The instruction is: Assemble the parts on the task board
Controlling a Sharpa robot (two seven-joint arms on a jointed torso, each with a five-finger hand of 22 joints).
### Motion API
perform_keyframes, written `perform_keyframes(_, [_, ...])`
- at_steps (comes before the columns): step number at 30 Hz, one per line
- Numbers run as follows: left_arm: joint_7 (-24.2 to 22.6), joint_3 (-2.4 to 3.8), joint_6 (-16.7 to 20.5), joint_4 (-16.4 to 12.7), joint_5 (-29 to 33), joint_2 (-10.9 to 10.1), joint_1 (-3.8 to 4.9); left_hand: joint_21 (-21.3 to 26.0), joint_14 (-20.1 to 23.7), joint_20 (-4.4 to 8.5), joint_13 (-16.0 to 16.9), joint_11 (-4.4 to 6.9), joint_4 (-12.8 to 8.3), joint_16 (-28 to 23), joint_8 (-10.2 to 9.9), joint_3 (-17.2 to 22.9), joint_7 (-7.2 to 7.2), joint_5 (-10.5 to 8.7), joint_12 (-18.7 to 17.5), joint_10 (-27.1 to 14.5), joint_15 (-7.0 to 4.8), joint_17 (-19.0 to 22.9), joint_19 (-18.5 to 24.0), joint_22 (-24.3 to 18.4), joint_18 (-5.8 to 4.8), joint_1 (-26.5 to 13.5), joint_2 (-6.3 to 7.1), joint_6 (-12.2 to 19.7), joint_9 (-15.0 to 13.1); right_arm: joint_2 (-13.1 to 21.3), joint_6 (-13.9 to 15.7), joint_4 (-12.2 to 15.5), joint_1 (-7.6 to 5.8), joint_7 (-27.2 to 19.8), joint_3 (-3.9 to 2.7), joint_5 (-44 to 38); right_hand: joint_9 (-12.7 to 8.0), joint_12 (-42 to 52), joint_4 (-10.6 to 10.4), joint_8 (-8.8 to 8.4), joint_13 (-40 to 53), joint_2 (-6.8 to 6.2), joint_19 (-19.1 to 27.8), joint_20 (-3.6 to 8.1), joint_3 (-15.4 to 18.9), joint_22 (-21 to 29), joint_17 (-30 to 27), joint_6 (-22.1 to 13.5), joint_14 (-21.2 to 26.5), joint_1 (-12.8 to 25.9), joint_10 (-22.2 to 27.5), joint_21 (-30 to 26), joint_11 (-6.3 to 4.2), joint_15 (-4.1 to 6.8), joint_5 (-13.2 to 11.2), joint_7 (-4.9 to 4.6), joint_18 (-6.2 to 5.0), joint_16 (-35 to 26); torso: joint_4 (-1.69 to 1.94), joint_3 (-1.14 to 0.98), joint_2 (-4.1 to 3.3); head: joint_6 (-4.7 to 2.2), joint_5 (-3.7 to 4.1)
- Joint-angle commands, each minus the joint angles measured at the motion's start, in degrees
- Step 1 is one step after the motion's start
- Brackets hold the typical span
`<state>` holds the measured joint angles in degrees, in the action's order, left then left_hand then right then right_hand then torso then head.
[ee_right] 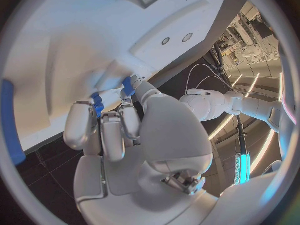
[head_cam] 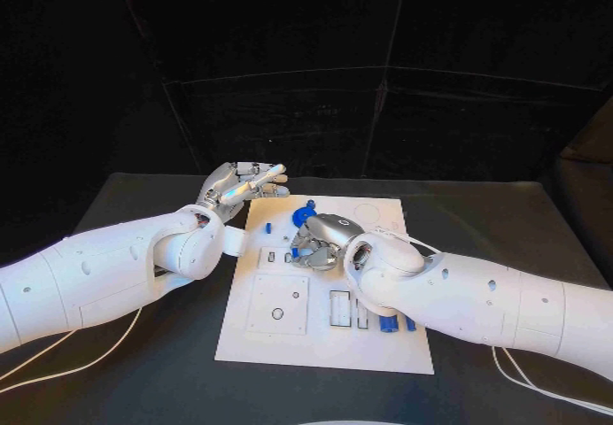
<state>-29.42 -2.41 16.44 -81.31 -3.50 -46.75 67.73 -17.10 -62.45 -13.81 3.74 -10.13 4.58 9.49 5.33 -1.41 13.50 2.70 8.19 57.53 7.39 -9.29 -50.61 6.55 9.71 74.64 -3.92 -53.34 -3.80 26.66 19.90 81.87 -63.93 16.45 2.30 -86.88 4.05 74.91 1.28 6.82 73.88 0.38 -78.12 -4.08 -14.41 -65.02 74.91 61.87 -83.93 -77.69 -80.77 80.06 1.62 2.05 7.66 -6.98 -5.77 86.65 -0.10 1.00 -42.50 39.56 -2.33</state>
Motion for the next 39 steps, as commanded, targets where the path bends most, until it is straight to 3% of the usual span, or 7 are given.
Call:
perform_keyframes(1, [-0.3,0.05,-0.2,-0.1,0.1,0.0,0.10,0.4,-0.1,-0.21,0.0,-0.10,-0.3,-0.2,-0.2,0.1,-0.17,0.22,-0.3,0.3,0.18,-0.1,0.0,-0.1,0.80,0.1,-0.39,-0.4,0.0,0.3,-1.5,0.1,0.27,2.8,0.23,-1.4,0.0,-0.2,0.1,0.19,0.1,0.15,0.0,0.28,-0.4,0.1,6.3,1.2,-4.3,0.5,0.2,-0.1,-0.01,0.37,0.2,0.50,0.89,0.0,-0.04,-0.01,-0.02,0.02,-0.06])
perform_keyframes(17, [-0.2,0.05,-0.3,-0.1,0.1,0.0,0.10,0.4,-0.1,-0.21,0.0,-0.10,-0.3,-0.2,-0.2,0.1,-0.17,0.22,-0.3,0.3,0.18,-0.1,0.0,-0.1,0.80,0.1,-0.39,-0.4,0.0,0.6,-1.8,0.8,0.41,4.1,0.23,-2.2,0.0,-0.4,0.1,0.14,-0.1,-0.31,0.0,0.27,-0.6,0.2,6.1,1.3,-4.2,1.1,0.3,-0.1,-0.01,0.37,0.7,0.49,0.87,0.0,-0.01,0.02,0.00,0.10,0.05])
perform_keyframes(21, [-0.2,0.05,-0.3,-0.1,0.1,0.0,0.10,0.4,-0.1,-0.21,0.0,-0.10,-0.3,-0.2,-0.2,0.1,-0.17,0.22,-0.3,0.3,0.18,-0.1,0.0,-0.1,0.80,0.1,-0.39,-0.4,0.0,0.5,-2.3,0.7,0.41,4.1,0.23,-2.2,-0.1,-0.7,-0.1,-0.25,-0.4,-1.20,0.1,0.23,-0.5,0.4,6.0,0.7,-4.2,2.1,0.5,-0.2,0.14,0.28,1.0,0.29,0.85,-0.1,-0.03,0.02,-0.03,0.12,0.04])
perform_keyframes(28, [-0.2,0.05,-0.3,0.0,0.1,0.0,0.10,0.4,-0.1,-0.21,0.0,-0.10,-0.3,-0.2,-0.2,0.1,-0.17,0.22,-0.3,0.3,0.18,-0.1,0.0,-0.1,0.80,0.1,-0.39,-0.4,0.0,0.4,-1.5,0.5,0.41,3.7,0.23,-2.2,-0.4,-1.5,-0.6,-2.17,-1.1,-3.67,0.1,-0.35,0.4,0.5,6.1,-2.4,-4.3,4.4,1.1,-0.4,1.11,-0.48,3.5,-0.88,0.86,-0.1,0.03,0.02,-0.01,0.26,0.06])
perform_keyframes(39, [-0.2,0.05,-0.3,-0.1,0.1,0.0,0.10,0.4,-0.1,-0.21,0.0,-0.10,-0.4,-0.3,-0.3,0.0,-0.15,0.22,-0.4,0.4,0.19,-0.1,0.0,-0.1,0.80,0.0,-0.39,-0.5,0.0,0.1,-1.4,0.1,0.41,3.7,0.23,-2.2,-0.3,-2.0,-0.7,-2.57,-1.6,-4.27,0.1,-0.60,0.8,0.6,6.2,-3.2,-4.3,4.9,1.4,-0.4,1.34,-0.71,3.6,-1.12,0.84,-0.1,-0.02,0.01,-0.01,0.26,0.08])
